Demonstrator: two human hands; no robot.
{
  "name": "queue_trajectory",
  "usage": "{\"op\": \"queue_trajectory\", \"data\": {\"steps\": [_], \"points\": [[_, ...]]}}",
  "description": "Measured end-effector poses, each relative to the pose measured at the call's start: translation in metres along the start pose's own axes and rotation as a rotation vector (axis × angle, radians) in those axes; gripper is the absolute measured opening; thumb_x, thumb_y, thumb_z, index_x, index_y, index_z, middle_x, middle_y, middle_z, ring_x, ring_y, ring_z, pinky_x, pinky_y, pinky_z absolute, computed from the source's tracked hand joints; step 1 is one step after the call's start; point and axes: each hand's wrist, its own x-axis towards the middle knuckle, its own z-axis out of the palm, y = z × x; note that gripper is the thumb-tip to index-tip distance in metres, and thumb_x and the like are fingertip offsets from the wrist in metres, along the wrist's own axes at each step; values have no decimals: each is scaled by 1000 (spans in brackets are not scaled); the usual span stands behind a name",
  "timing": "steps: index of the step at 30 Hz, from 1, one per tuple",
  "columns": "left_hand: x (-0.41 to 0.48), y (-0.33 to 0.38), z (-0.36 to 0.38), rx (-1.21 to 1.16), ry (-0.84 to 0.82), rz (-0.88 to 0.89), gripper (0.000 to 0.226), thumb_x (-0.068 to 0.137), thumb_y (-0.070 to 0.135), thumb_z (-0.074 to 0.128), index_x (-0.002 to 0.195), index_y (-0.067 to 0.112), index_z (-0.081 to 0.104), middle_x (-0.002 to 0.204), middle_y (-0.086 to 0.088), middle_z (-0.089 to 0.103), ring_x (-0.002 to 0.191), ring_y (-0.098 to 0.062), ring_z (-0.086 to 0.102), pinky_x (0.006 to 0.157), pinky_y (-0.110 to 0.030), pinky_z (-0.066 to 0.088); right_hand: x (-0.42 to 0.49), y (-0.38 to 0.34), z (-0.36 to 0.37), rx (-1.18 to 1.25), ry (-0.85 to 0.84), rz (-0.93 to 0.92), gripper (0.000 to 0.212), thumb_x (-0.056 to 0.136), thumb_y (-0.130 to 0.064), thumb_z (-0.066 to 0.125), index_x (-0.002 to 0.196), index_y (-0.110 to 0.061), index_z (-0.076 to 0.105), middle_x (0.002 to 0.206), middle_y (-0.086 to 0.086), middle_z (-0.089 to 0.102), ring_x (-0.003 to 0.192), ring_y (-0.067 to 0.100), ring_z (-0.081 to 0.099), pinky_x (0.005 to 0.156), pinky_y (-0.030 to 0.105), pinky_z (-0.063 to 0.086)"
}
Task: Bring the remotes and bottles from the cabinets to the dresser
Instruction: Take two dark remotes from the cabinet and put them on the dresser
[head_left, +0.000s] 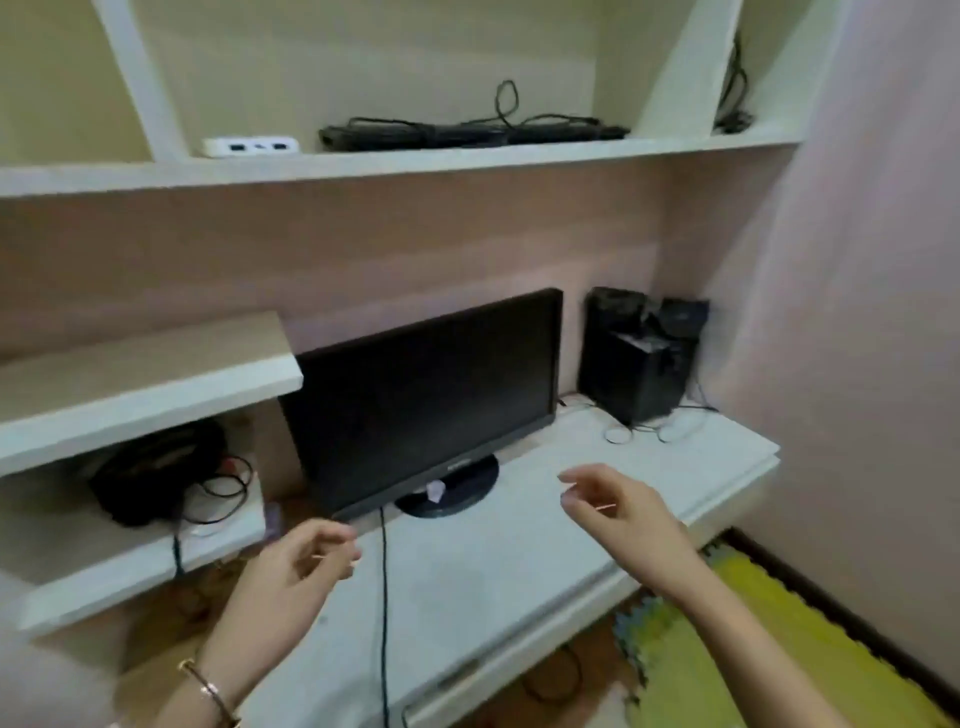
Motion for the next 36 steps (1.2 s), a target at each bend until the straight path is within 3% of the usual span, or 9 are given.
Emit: {"op": "queue_trajectory", "data": {"steps": [5, 9, 15, 18, 20, 22, 24, 30, 36], "points": [[-46, -101, 135, 26, -369, -352, 16, 84, -5, 58, 74, 7, 63, 93, -32, 67, 77, -35, 66, 60, -11, 52, -142, 152, -40, -18, -25, 567, 14, 87, -15, 58, 98, -23, 56, 79, -5, 59, 67, 2, 57, 62, 13, 41], [-96, -155, 215, 202, -627, -485, 14, 83, 5, 63, 75, 17, 66, 88, -19, 71, 86, -34, 66, 86, -39, 49, -262, 227, -58, -12, 6, 923, 15, 85, -16, 60, 97, -23, 54, 82, -1, 62, 86, 20, 62, 63, 12, 40], [-157, -174, 277, 415, -805, -591, 15, 85, 9, 59, 72, 16, 61, 92, -15, 66, 91, -25, 59, 82, -30, 41, -406, 274, -49, 156, 35, 1409, 31, 77, -19, 67, 106, -10, 61, 85, 6, 66, 78, 20, 58, 76, 26, 44], [-162, -177, 289, 471, -806, -633, 8, 84, 6, 61, 76, 7, 63, 92, -16, 65, 92, -26, 60, 72, -25, 41, -444, 280, -43, 238, 66, 1581, 20, 70, -29, 68, 88, -23, 63, 87, 5, 64, 73, 22, 64, 64, 24, 44], [-156, -176, 300, 495, -814, -650, 8, 85, 4, 59, 80, 0, 64, 84, -14, 63, 84, -24, 58, 58, -15, 42, -445, 273, -46, 275, 89, 1633, 8, 81, -19, 63, 81, -25, 57, 88, 7, 57, 66, 20, 57, 58, 23, 41], [-145, -175, 315, 511, -844, -648, 9, 86, 5, 58, 79, 3, 63, 77, -12, 62, 73, -22, 55, 59, -22, 41, -442, 274, -51, 326, 133, 1673, 2, 85, -14, 60, 84, -12, 60, 81, 9, 56, 71, 22, 53, 67, 27, 43], [-128, -173, 332, 538, -872, -678, 10, 87, 5, 56, 79, 6, 61, 70, -9, 59, 66, -20, 51, 61, -26, 37, -434, 281, -54, 378, 184, 1699, 12, 87, -15, 56, 96, -8, 62, 86, 13, 59, 76, 23, 55, 72, 31, 46], [-66, -165, 399, 560, -1000, -652, 14, 90, 8, 50, 80, 12, 60, 69, -5, 57, 60, -16, 49, 53, -25, 35, -366, 318, -89, 443, 328, 1698, 22, 89, -16, 56, 109, -9, 56, 85, 7, 58, 67, 16, 53, 54, 22, 33], [9, -184, 458, 480, -952, -664, 10, 86, 2, 56, 89, 4, 65, 113, -25, 64, 105, -38, 59, 94, -46, 47, -268, 360, -155, 411, 461, 1510, 23, 89, -15, 55, 111, -10, 55, 91, 6, 59, 75, 17, 57, 60, 25, 40]]}}
